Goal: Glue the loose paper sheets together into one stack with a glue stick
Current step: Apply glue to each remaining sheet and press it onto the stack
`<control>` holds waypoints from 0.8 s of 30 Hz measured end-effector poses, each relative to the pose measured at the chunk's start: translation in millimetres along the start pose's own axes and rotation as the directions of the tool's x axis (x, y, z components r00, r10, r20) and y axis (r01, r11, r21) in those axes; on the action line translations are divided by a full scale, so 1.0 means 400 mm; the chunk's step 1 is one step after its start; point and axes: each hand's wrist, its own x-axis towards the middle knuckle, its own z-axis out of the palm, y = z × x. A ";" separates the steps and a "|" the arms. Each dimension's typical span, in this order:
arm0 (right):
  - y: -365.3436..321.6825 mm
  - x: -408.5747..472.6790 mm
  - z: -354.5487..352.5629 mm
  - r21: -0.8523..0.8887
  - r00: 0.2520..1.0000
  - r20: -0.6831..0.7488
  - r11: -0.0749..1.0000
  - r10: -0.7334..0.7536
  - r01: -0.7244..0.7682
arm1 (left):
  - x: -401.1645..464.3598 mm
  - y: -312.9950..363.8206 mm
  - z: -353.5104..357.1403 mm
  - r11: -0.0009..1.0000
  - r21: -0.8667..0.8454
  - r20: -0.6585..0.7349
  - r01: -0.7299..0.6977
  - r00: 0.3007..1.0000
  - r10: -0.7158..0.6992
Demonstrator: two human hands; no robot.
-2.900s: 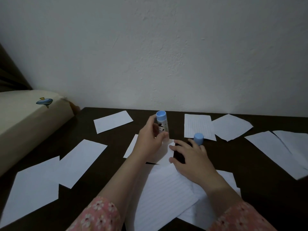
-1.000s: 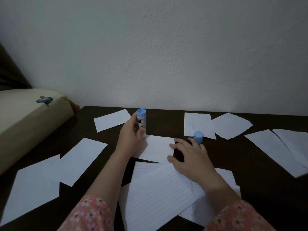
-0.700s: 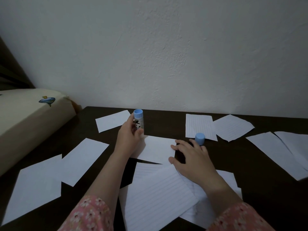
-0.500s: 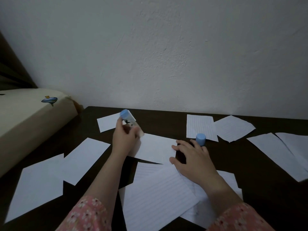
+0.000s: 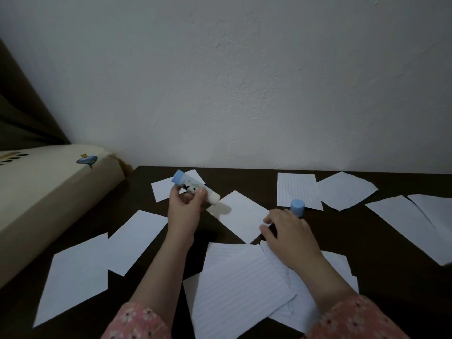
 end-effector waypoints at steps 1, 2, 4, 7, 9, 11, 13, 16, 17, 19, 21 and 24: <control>0.000 -0.001 -0.002 -0.012 1.000 0.002 1.000 -0.006 0.006 | -0.008 0.000 0.007 1.000 0.025 0.032 -0.014 0.999 0.014; -0.002 -0.002 -0.002 -0.031 1.000 0.007 0.999 -0.009 0.010 | -0.014 -0.002 0.015 0.998 0.057 0.059 -0.031 0.998 0.028; -0.012 -0.004 -0.003 -0.070 1.000 0.019 0.998 0.000 0.001 | -0.025 -0.005 0.029 0.990 0.122 0.093 -0.067 0.994 0.055; -0.025 -0.004 -0.001 -0.086 0.999 0.030 0.996 0.022 -0.019 | -0.034 -0.010 0.046 0.981 0.170 0.113 -0.089 0.991 0.070; -0.019 -0.001 0.000 -0.107 0.999 0.022 0.994 0.027 -0.025 | -0.037 -0.013 0.053 0.978 0.185 0.127 -0.100 0.989 0.077; -0.008 0.001 0.001 -0.142 1.000 0.021 0.990 0.021 -0.018 | -0.036 -0.017 0.059 0.973 0.200 0.149 -0.114 0.985 0.084; -0.003 0.001 0.003 -0.142 0.999 0.031 0.990 0.023 -0.018 | -0.037 -0.020 0.065 0.967 0.217 0.191 -0.134 0.977 0.093; -0.009 0.000 0.010 -0.127 0.999 0.022 0.991 0.038 -0.035 | -0.046 -0.028 0.074 0.937 0.274 0.290 -0.217 0.948 0.134; -0.011 0.000 0.013 -0.125 0.999 0.015 0.991 0.043 -0.041 | -0.050 -0.031 0.077 0.919 0.303 0.329 -0.252 0.933 0.147; -0.010 0.001 0.017 -0.118 0.999 0.001 0.992 0.044 -0.044 | -0.057 -0.039 0.083 0.876 0.368 0.397 -0.313 0.904 0.157; -0.004 0.002 0.015 -0.113 0.999 0.004 0.993 0.037 -0.036 | -0.062 -0.047 0.088 0.835 0.413 0.441 -0.362 0.882 0.164; 0.001 0.002 0.011 -0.109 0.999 0.037 0.994 0.034 -0.029 | -0.070 -0.050 0.093 0.804 0.433 0.478 -0.407 0.860 0.178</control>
